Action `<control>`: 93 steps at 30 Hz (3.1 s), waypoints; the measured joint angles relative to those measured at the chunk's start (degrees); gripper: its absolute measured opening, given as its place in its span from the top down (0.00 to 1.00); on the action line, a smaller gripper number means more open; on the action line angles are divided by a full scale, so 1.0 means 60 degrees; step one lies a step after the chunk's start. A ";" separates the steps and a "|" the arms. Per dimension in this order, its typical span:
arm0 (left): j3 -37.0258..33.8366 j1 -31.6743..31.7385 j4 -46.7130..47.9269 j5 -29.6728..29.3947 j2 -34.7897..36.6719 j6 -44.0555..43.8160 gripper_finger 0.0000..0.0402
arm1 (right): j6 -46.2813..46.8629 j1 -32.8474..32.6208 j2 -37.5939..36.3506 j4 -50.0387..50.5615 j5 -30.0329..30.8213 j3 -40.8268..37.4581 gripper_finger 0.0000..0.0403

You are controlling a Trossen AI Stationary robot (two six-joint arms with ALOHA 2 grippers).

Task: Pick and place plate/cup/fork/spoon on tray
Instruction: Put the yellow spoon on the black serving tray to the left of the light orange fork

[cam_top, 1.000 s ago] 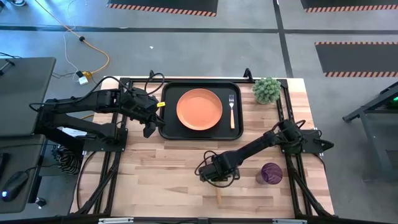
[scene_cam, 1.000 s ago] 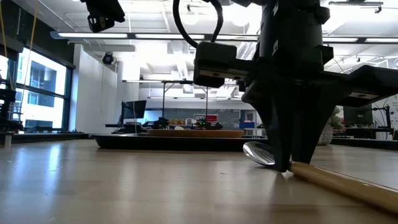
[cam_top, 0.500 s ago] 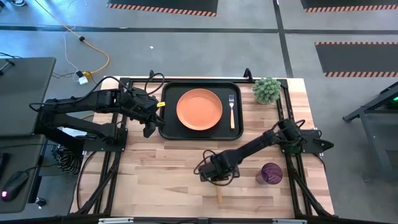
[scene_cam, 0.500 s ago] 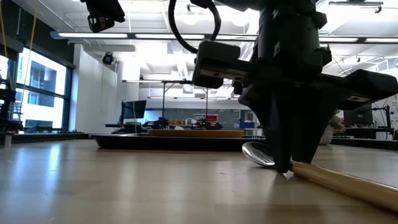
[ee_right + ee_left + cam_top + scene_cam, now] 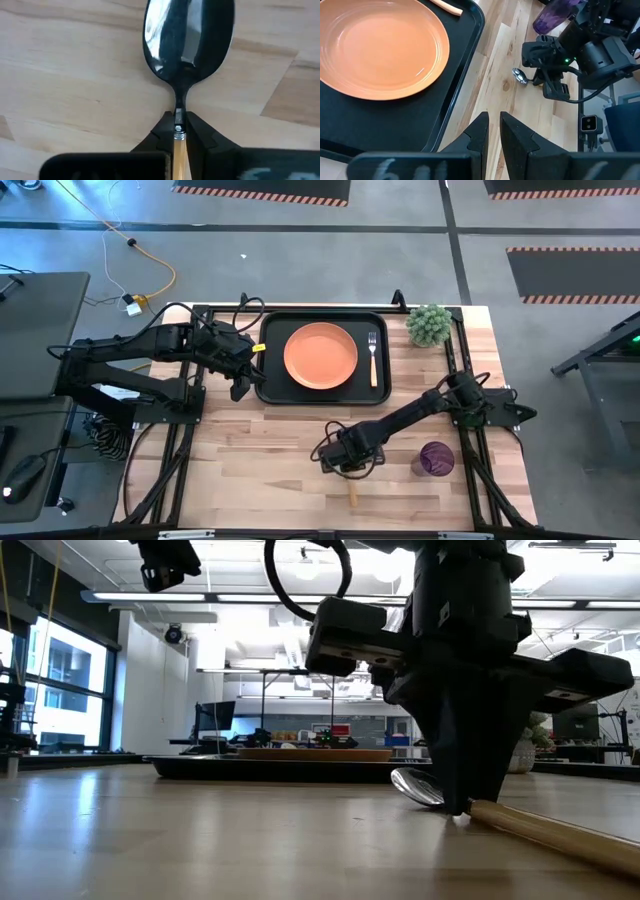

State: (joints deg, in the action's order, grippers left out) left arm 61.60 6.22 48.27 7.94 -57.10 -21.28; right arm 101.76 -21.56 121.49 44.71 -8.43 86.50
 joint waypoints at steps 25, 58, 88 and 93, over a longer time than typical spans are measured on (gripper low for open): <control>-0.0003 0.0004 -0.0010 0.0000 0.0000 0.0050 0.91 | -0.0550 0.0097 -0.0847 0.1869 0.2374 0.1005 1.00; -0.0004 0.0022 -0.0098 -0.0033 0.0000 0.0066 0.91 | -0.4408 0.6412 -0.5488 0.0564 0.2483 -0.3075 1.00; -0.0004 0.0022 -0.0335 -0.0677 0.0000 0.0066 0.91 | -0.7794 0.8932 -0.2980 0.2198 0.1199 -0.0026 1.00; -0.0004 0.0022 -0.0335 -0.0678 0.0000 0.0062 0.91 | -0.7794 0.8885 -0.2286 0.2256 0.0755 -0.0026 1.00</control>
State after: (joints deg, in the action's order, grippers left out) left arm 61.58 6.35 46.26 3.88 -57.10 -20.91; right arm 55.00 31.75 107.77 58.25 -3.90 86.35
